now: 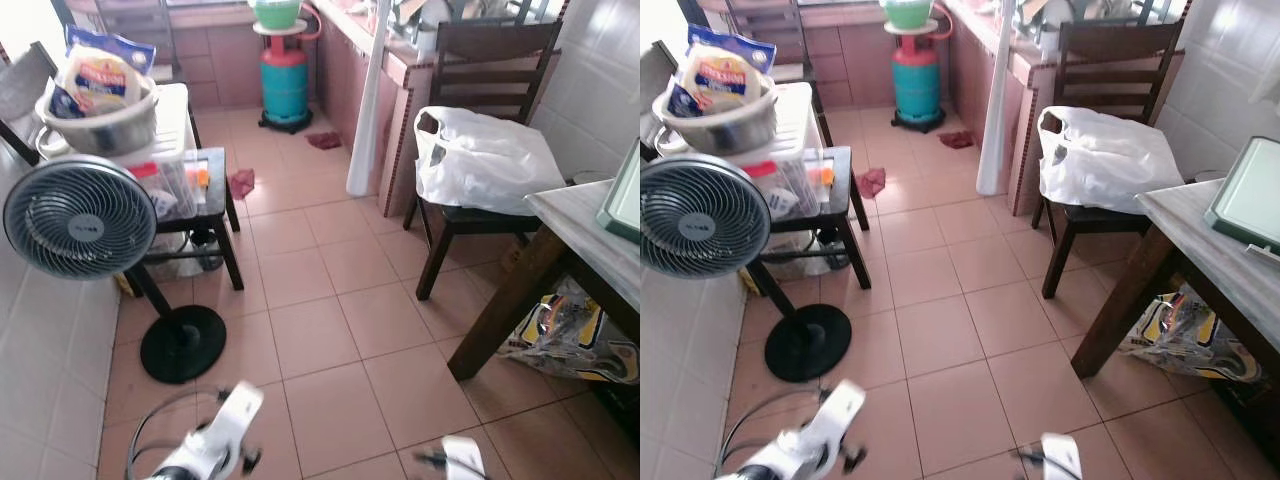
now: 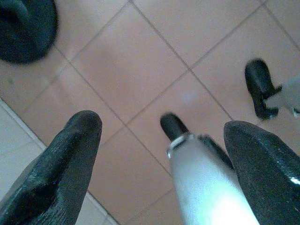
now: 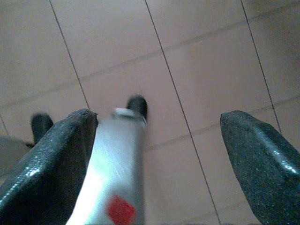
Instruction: Setting the table
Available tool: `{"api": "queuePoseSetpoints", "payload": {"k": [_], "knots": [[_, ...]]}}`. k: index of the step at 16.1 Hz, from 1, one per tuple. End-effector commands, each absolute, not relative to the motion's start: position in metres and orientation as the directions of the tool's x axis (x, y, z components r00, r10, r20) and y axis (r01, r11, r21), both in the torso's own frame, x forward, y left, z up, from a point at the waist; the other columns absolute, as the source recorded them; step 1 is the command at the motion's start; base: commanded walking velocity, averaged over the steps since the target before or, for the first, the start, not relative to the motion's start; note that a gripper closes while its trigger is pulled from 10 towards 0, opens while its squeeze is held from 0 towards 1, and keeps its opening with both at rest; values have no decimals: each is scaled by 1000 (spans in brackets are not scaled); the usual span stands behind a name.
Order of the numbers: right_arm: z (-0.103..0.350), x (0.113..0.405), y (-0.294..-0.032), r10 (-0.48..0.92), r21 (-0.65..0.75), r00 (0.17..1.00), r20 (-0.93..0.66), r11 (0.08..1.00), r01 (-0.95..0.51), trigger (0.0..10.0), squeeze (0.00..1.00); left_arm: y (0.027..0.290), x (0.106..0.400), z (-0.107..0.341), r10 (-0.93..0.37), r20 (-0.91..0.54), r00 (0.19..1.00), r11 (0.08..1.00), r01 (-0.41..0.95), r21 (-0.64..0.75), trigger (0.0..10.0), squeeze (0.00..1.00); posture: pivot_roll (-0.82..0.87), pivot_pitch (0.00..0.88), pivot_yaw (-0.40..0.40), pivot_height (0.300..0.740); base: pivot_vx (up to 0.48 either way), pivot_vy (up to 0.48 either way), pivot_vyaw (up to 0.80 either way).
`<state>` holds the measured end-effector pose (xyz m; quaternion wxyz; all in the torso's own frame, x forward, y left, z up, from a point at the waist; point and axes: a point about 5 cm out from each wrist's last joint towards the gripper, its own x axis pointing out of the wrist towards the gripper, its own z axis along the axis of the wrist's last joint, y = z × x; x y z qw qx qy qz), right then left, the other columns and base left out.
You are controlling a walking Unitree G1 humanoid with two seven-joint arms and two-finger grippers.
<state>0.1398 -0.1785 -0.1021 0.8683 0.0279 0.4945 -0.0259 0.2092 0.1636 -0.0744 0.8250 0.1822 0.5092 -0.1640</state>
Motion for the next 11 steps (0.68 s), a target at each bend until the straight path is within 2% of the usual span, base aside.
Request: {"api": "queuePoseSetpoints", "payload": {"k": [1,5,8,11], "knots": [[-100,146,-175,-11,23,521,-853,998,59,10000,0,165,216,-71,-78,-891,448,870,466,159,10000,0,85,0,-30,740,0,0,0],[-96,157,-172,1,44,548,-836,997,66,10000,0,167,215,-71,-70,-891,449,871,463,166,10000,0,88,0,-29,740,0,0,0],[-85,183,-164,17,104,621,-783,989,104,10000,0,174,221,-67,-57,-883,465,877,446,178,10000,0,82,0,-25,740,0,0,0],[-74,204,-159,32,147,681,-732,983,112,10000,0,171,245,-51,-96,-854,512,857,478,190,10000,0,78,0,-48,740,0,0,0]]}}
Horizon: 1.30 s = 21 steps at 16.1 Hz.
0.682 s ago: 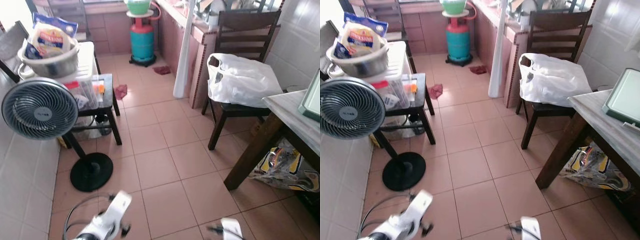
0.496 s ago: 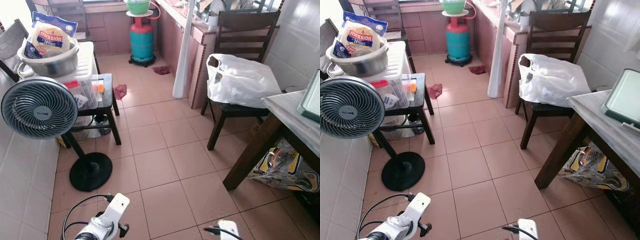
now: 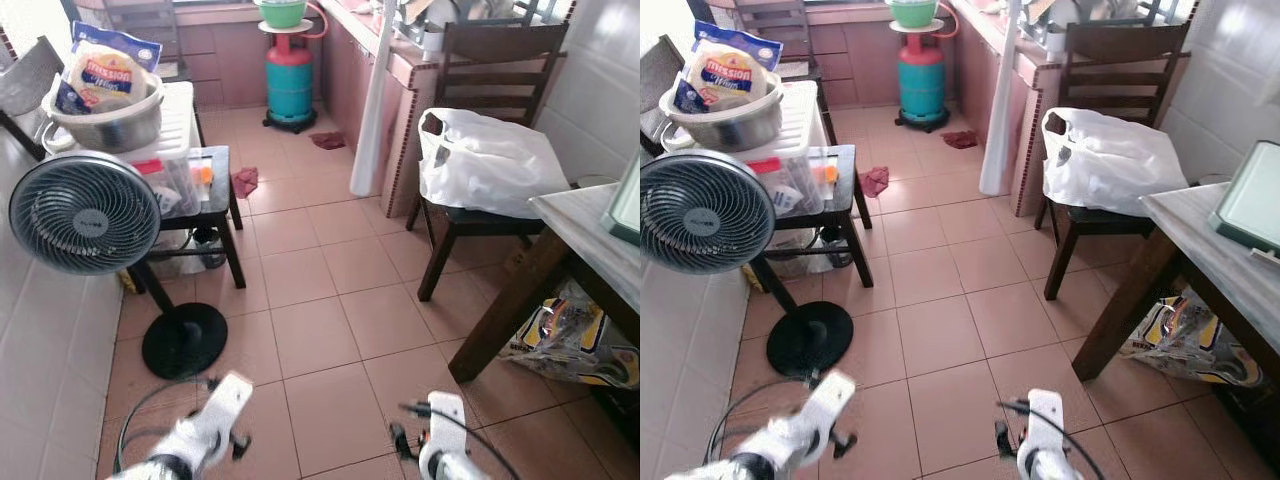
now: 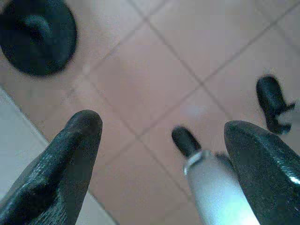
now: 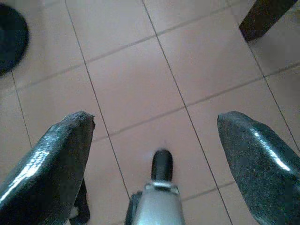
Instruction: Setting the table
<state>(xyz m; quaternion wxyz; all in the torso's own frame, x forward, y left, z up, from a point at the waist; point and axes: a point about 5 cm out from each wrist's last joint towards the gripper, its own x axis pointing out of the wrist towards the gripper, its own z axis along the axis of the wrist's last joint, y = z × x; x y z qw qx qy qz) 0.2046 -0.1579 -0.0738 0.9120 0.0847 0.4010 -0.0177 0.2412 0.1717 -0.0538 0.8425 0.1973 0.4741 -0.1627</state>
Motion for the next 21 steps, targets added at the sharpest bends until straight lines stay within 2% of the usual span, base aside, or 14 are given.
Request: {"api": "queuePoseSetpoints", "payload": {"k": [1,3,4,5,7,12,16,18,21], "knots": [[-69,212,-158,39,159,702,-711,981,107,10000,0,166,261,-40,-116,-831,544,845,494,205,10000,0,76,0,-55,740,0,0,0],[-64,221,-156,50,162,720,-693,983,87,10000,0,161,283,-22,-113,-783,611,872,439,217,10000,0,73,0,-65,740,0,0,0],[-62,224,-155,59,163,724,-687,984,75,10000,0,153,293,-14,-144,-767,625,834,494,246,10000,0,70,0,-67,740,0,0,0],[-60,227,-152,72,165,732,-678,985,56,10000,0,146,306,-2,-174,-728,663,842,484,239,10000,0,60,0,-67,740,0,0,0],[-58,230,-147,81,178,742,-665,983,52,10000,0,139,314,6,-190,-706,682,849,475,231,10000,0,54,3,-63,740,0,0,0],[-47,244,-141,104,199,791,-603,980,22,10000,0,139,308,1,-212,-668,714,918,380,115,10000,0,122,15,-117,740,0,0,0],[-36,259,-131,164,166,797,-581,983,-80,10000,0,163,308,4,-146,-602,785,978,206,32,10000,0,218,23,-185,740,0,0,0],[-30,267,-129,178,158,805,-566,982,-106,10000,0,174,300,-3,-139,-607,782,982,188,17,10000,0,245,26,-189,740,0,0,0],[-27,271,-134,144,157,823,-549,985,-67,10000,0,186,284,-15,-154,-626,765,977,214,20,10000,0,253,44,-139,740,0,0,0]]}}
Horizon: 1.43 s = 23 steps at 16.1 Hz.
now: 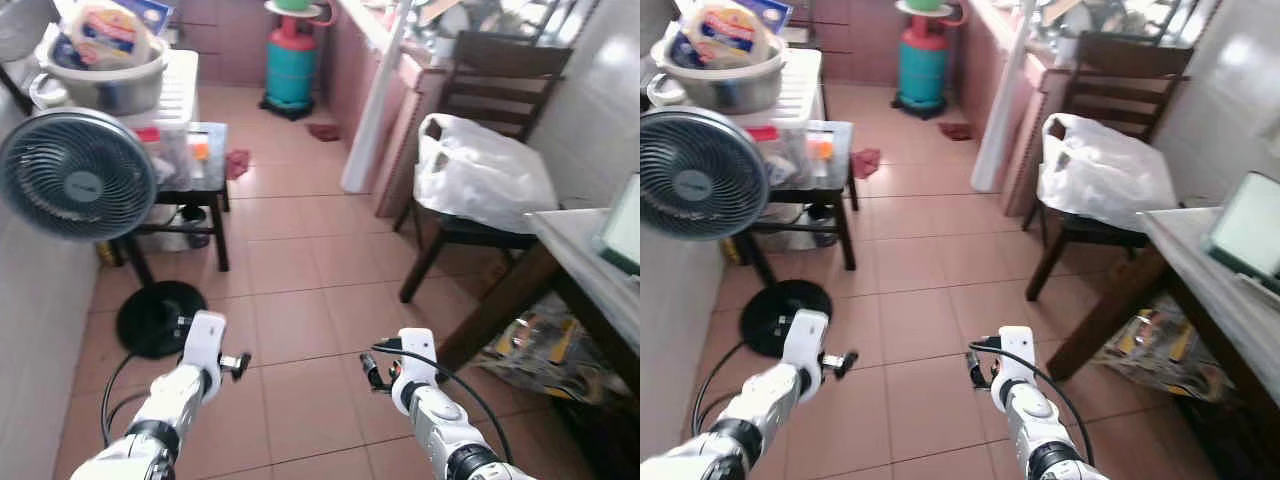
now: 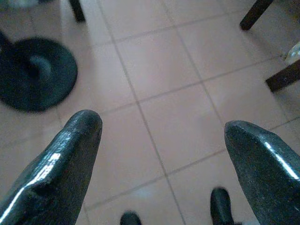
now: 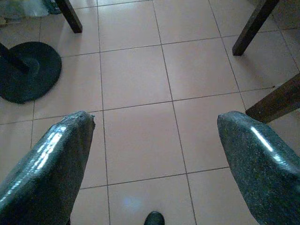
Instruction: Setting the table
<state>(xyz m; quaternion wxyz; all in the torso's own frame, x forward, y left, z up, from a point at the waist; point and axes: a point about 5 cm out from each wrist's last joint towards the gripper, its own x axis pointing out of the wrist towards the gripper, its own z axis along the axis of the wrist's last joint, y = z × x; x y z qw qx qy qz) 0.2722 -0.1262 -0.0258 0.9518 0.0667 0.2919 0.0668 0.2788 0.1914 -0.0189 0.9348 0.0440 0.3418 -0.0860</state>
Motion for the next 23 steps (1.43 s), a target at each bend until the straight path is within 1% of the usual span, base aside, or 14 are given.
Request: {"api": "queuePoseSetpoints", "payload": {"k": [1,2,3,4,5,7,8,10,11,12,13,16,20,23], "knots": [[-30,267,-138,121,155,826,-550,987,-40,10000,0,187,279,-18,-170,-628,760,971,238,26,10000,0,253,50,-129,740,0,0,0],[-32,263,-142,106,149,827,-552,988,-27,10000,0,186,276,-20,-177,-628,758,969,246,24,10000,0,252,54,-117,740,0,0,0],[-37,255,-152,74,146,832,-550,989,8,10000,0,182,272,-24,-191,-631,752,970,241,-6,10000,0,261,50,-95,740,0,0,0],[-38,254,-153,71,148,833,-549,989,13,10000,0,180,271,-24,-197,-629,752,968,252,-2,10000,0,262,50,-90,740,0,0,0],[-41,248,-161,39,135,832,-553,990,44,10000,0,177,267,-27,-221,-625,749,948,316,44,10000,0,261,47,-72,740,0,0,0],[-45,239,-171,-23,147,837,-547,981,124,10000,0,180,259,-33,-187,-650,737,956,287,51,10000,0,259,45,-42,740,0,0,0],[-46,236,-173,-33,141,839,-543,981,130,10000,0,179,257,-35,-188,-658,729,953,297,56,10000,0,264,45,-36,740,0,0,0],[-51,225,-177,-67,145,838,-542,974,172,10000,0,185,250,-39,-179,-665,725,937,331,109,10000,0,269,40,-17,740,0,0,0],[-52,222,-179,-77,146,839,-539,972,183,10000,0,184,247,-41,-179,-668,722,937,331,108,10000,0,272,39,-13,740,0,0,0],[-54,219,-178,-81,140,841,-534,973,183,10000,0,186,241,-45,-194,-684,703,918,376,126,10000,0,266,41,-4,740,0,0,0],[-53,217,-183,-107,128,843,-528,971,204,10000,0,181,236,-49,-202,-699,687,894,421,155,10000,0,248,29,35,740,0,0,0],[-50,218,-194,-167,122,847,-504,958,261,10000,0,175,240,-48,-201,-707,678,890,428,158,10000,0,199,31,65,740,0,0,0],[-58,203,-189,-171,115,835,-524,956,268,10000,0,156,238,-51,-244,-707,663,856,490,164,10000,0,147,16,22,740,0,0,0],[-61,196,-187,-177,124,831,-528,952,281,10000,0,156,236,-52,-237,-694,680,879,454,144,10000,0,135,6,13,740,0,0,0]]}}
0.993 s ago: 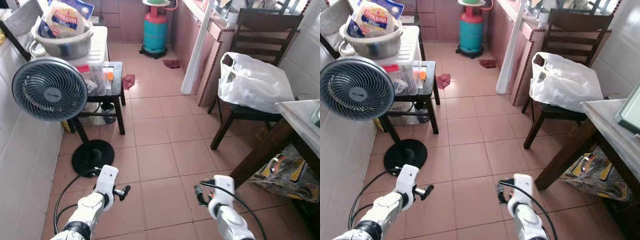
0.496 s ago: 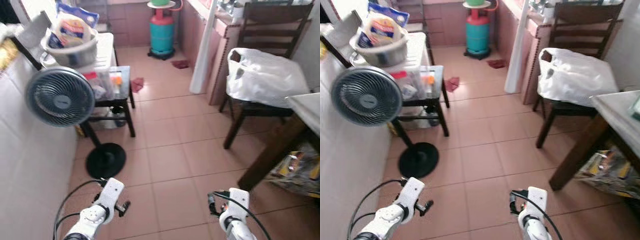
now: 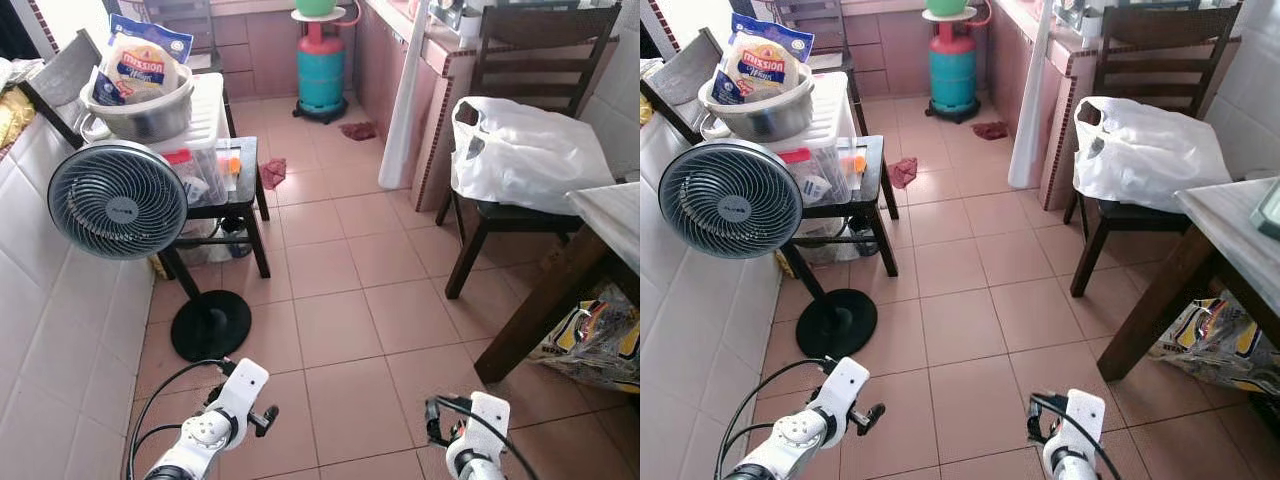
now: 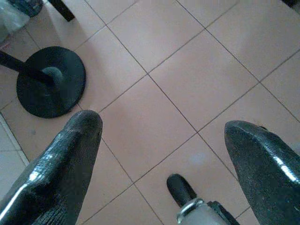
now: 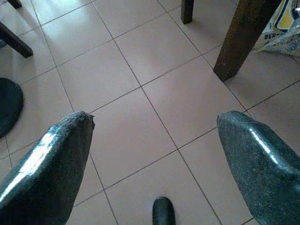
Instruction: Setting the table
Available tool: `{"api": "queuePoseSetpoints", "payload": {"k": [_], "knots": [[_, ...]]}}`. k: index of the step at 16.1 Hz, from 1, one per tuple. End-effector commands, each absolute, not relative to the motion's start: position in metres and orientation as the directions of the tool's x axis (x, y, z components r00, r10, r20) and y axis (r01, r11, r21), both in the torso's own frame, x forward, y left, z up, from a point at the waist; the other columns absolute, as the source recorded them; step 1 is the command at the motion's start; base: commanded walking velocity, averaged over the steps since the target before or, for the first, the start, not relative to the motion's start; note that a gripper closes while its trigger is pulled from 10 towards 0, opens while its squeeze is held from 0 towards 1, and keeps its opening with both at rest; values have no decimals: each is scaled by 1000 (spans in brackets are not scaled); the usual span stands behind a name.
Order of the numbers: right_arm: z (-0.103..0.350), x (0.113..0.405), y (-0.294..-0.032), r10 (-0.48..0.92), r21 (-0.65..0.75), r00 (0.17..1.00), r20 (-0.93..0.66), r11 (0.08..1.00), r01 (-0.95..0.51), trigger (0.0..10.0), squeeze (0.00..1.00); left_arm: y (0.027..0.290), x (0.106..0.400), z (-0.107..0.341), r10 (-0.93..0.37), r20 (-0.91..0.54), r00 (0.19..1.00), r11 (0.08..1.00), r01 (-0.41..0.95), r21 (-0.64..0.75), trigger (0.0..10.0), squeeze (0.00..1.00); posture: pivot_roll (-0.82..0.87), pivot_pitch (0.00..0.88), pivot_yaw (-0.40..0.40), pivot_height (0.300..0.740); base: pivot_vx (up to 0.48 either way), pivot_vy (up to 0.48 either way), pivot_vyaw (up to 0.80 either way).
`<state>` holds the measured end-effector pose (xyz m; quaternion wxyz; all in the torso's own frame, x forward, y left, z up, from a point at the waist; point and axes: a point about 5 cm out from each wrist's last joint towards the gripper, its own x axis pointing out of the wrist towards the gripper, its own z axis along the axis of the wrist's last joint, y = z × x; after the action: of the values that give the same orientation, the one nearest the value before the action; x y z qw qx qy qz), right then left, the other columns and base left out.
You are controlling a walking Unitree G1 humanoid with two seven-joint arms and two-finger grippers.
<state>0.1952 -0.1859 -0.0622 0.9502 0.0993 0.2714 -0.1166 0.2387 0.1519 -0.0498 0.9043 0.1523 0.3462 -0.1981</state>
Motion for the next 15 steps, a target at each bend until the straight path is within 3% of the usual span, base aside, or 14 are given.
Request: {"api": "queuePoseSetpoints", "payload": {"k": [1,4,7,11,15], "knots": [[-62,192,-188,-185,128,832,-524,948,292,10000,0,157,235,-52,-240,-681,691,891,435,127,10000,0,133,8,6,740,0,0,0],[-63,187,-192,-207,134,827,-523,938,319,10000,0,157,228,-55,-246,-681,690,883,449,136,10000,0,127,17,1,740,0,0,-525],[-61,185,-194,-210,130,837,-505,940,315,10000,0,161,246,-45,-232,-677,698,895,426,134,10000,0,132,24,-14,740,0,0,-788],[-58,181,-195,-151,121,862,-484,964,237,10000,0,158,247,-43,-231,-653,721,916,388,105,10000,0,150,40,-57,740,0,0,-788],[-56,188,-189,-178,157,858,-482,946,285,10000,0,166,249,-41,-235,-660,714,883,441,162,10000,0,171,42,12,740,0,0,-781]]}}
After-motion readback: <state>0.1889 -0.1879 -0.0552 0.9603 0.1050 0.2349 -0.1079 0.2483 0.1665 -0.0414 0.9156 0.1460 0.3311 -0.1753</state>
